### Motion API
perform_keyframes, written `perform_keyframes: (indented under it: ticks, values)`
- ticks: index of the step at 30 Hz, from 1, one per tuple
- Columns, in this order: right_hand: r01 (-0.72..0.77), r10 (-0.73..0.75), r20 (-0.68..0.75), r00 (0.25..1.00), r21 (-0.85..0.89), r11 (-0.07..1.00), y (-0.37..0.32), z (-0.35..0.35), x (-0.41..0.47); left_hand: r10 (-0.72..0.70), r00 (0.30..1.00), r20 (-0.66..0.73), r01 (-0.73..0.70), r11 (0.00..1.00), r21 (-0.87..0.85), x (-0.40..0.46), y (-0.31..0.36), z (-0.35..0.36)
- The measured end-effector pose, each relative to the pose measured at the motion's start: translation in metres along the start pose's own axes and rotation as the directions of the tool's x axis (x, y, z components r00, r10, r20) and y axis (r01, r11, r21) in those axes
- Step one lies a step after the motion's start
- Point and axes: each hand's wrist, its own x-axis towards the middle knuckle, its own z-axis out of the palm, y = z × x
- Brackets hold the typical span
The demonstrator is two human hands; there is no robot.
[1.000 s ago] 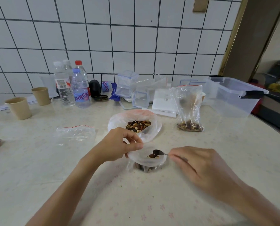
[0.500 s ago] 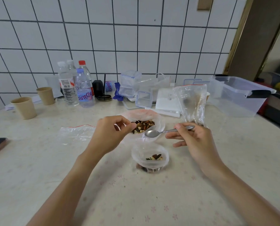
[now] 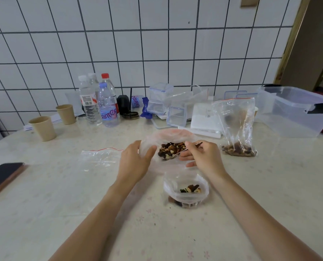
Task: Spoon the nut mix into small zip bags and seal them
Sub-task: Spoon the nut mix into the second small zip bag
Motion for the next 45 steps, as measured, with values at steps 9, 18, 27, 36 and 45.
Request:
perform_keyframes:
  ticks: [9, 18, 27, 36, 45]
  values:
    - [-0.035, 0.045, -0.090, 0.995, 0.107, 0.994, 0.016, 0.010, 0.002, 0.048, 0.998, 0.039, -0.038, 0.973, -0.228, -0.003, 0.010, 0.005]
    - [-0.136, 0.150, -0.085, 0.985, 0.151, 0.979, 0.020, 0.008, 0.006, 0.070, 0.996, 0.063, -0.052, 0.968, -0.246, -0.009, 0.017, 0.003]
    - [-0.262, 0.302, -0.065, 0.951, 0.347, 0.900, 0.003, 0.015, 0.014, 0.088, 0.991, 0.102, -0.062, 0.970, -0.235, -0.013, 0.022, 0.003]
    - [0.078, -0.051, -0.226, 0.973, 0.113, 0.991, 0.011, 0.018, 0.011, 0.042, 0.998, 0.055, -0.021, 0.939, -0.344, -0.010, 0.020, 0.001]
    - [0.104, -0.087, -0.187, 0.978, 0.082, 0.991, 0.016, 0.015, 0.009, 0.025, 0.999, 0.045, -0.009, 0.942, -0.336, -0.007, 0.015, 0.002]
